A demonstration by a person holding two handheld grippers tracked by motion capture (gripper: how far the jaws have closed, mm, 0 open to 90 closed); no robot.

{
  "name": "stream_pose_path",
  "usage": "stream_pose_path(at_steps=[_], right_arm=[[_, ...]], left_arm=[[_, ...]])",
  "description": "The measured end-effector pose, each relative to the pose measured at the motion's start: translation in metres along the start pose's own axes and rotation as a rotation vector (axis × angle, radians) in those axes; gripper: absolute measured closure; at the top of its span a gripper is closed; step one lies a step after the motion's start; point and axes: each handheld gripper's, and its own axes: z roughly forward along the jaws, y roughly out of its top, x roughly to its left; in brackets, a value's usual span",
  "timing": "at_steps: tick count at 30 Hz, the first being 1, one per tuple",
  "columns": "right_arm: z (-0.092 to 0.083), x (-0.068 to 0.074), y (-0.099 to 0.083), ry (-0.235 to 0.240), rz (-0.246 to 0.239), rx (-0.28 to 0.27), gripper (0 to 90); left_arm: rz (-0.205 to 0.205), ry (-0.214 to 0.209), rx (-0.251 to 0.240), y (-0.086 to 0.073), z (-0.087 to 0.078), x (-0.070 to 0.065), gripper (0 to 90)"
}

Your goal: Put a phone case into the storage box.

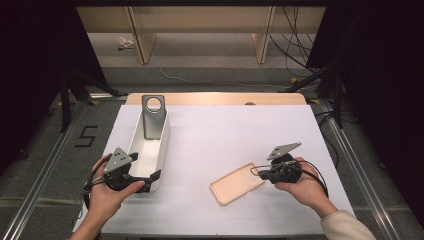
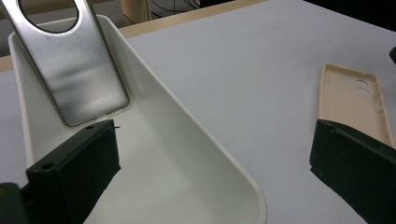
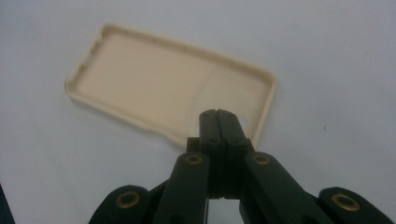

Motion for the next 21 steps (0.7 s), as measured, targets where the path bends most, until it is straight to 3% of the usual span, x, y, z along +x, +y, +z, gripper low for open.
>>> stream_pose_path(at_steps=[4,8,11,21], right_arm=[[0.01,0.0,-0.006,0.012,0.01,0.153,90.0],[0.019,0.003,-0.007,0.004,0.002,0.245,90.0],[0.021,0.004,-0.006,-0.004,-0.001,0.28,90.0],[0.027,0.003,-0.001,-0.017,0.028,0.324,90.0]], left_arm=[[0.004,-0.002,0.002,0.0,0.0,0.0,0.9],[0.003,-0.002,0.0,0.0,0.0,0.0,0.9],[0.003,-0.004,0.004,0.0,0.0,0.0,0.9],[0.005,-0.007,0.005,0.0,0.001,0.0,0.9]])
